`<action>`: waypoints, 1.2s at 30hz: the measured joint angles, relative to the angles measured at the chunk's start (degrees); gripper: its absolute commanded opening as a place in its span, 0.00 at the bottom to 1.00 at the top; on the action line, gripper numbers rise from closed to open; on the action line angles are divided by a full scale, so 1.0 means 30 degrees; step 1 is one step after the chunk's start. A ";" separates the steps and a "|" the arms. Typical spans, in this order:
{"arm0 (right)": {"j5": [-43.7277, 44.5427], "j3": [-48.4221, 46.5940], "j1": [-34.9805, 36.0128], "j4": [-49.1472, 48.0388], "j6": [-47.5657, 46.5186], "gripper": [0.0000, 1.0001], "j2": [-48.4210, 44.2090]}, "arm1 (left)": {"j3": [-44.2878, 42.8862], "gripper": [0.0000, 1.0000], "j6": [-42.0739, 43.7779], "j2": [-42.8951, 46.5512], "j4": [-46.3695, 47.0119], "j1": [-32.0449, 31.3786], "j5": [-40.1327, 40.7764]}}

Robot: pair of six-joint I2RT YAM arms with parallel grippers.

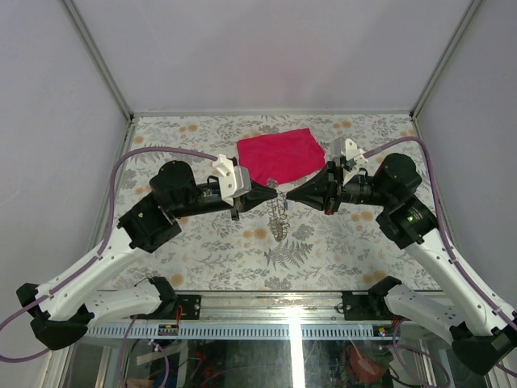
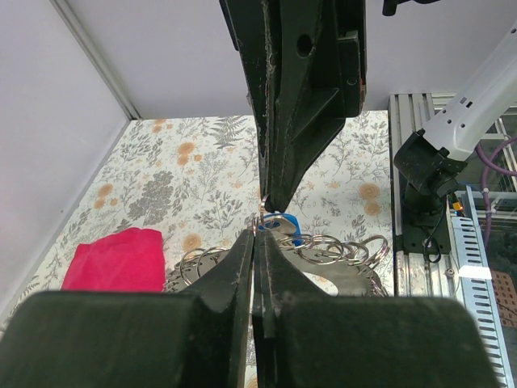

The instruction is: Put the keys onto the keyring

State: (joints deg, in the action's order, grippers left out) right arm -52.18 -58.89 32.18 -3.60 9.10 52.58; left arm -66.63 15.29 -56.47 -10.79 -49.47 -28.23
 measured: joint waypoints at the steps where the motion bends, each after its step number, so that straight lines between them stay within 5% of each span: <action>1: 0.0000 -0.0007 0.0000 0.0000 0.0007 0.00 0.0007 | 0.0000 0.00 0.0000 -0.0015 0.0000 0.0000 -0.0007; 36: 0.0998 -0.0138 0.0000 0.0969 0.0364 0.00 0.0605 | -0.0066 0.00 0.0007 -0.0087 -0.0051 0.0000 -0.0189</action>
State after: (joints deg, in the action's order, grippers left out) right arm -49.19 -59.31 32.18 -0.69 10.20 54.39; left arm -66.83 15.31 -56.73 -10.94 -49.47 -28.80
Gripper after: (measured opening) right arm 0.009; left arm 0.011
